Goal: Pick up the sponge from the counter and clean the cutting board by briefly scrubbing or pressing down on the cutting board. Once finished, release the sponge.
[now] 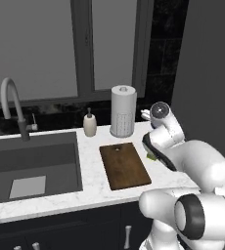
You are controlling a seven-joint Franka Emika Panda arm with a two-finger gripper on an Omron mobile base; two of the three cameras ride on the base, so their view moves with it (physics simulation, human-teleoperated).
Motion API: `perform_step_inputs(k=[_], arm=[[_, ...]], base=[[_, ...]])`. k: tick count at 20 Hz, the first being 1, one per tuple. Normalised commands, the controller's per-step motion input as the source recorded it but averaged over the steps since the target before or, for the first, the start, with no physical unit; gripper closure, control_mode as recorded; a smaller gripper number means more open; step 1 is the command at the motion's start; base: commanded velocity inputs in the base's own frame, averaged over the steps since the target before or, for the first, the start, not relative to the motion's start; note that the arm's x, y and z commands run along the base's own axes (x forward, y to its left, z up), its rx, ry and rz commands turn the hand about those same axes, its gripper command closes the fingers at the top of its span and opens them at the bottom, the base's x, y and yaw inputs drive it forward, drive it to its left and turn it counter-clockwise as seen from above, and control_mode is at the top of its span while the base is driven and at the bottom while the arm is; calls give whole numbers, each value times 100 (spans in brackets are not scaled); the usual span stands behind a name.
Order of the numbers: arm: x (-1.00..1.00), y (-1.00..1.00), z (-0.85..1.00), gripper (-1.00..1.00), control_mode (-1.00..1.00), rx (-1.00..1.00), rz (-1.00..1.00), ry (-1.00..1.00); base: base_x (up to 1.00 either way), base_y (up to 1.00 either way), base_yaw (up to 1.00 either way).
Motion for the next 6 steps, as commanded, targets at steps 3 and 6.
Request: perform_step_inputs(k=[3,6], arm=[[-37,12,100,-100,-100,9,20,34],[-62,27,100,-100,-100,13,30,30]], base=[[0,0,0],[0,0,0]])
